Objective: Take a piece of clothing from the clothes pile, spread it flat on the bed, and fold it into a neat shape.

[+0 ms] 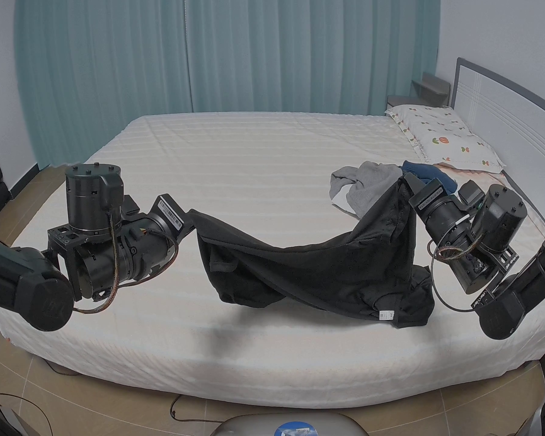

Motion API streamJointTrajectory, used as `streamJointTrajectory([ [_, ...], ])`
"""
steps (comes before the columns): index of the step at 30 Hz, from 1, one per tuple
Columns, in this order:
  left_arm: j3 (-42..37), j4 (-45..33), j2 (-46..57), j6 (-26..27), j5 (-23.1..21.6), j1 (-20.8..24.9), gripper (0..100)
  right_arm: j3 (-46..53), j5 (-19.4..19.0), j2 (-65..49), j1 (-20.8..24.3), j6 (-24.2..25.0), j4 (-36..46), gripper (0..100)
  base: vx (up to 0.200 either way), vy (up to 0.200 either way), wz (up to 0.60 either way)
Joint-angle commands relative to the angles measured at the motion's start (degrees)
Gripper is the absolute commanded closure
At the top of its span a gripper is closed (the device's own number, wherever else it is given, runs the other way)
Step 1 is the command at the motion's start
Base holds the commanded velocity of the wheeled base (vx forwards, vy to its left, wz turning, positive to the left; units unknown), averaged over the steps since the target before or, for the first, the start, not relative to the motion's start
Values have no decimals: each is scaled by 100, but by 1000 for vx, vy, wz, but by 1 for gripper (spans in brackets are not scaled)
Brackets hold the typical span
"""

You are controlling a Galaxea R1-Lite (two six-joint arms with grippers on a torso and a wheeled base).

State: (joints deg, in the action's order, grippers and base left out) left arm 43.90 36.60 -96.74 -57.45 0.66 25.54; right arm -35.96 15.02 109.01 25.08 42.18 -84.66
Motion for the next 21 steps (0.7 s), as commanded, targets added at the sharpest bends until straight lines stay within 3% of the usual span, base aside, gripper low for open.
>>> streamJointTrajectory([
  [1, 5, 5, 59, -3, -4, -5, 100, 10, 10, -29, 50, 1, -24, 100, 0, 200, 0],
  [13, 5, -3, 68, -11, -22, -146, 100, -95, -60, -11, 279, -236, -94, 100, 0, 200, 0],
  [21, -180, -3, 42, -3, -31, -67, 100, 212, -157, -99, 173, -483, 64, 100, 0, 0, 0],
])
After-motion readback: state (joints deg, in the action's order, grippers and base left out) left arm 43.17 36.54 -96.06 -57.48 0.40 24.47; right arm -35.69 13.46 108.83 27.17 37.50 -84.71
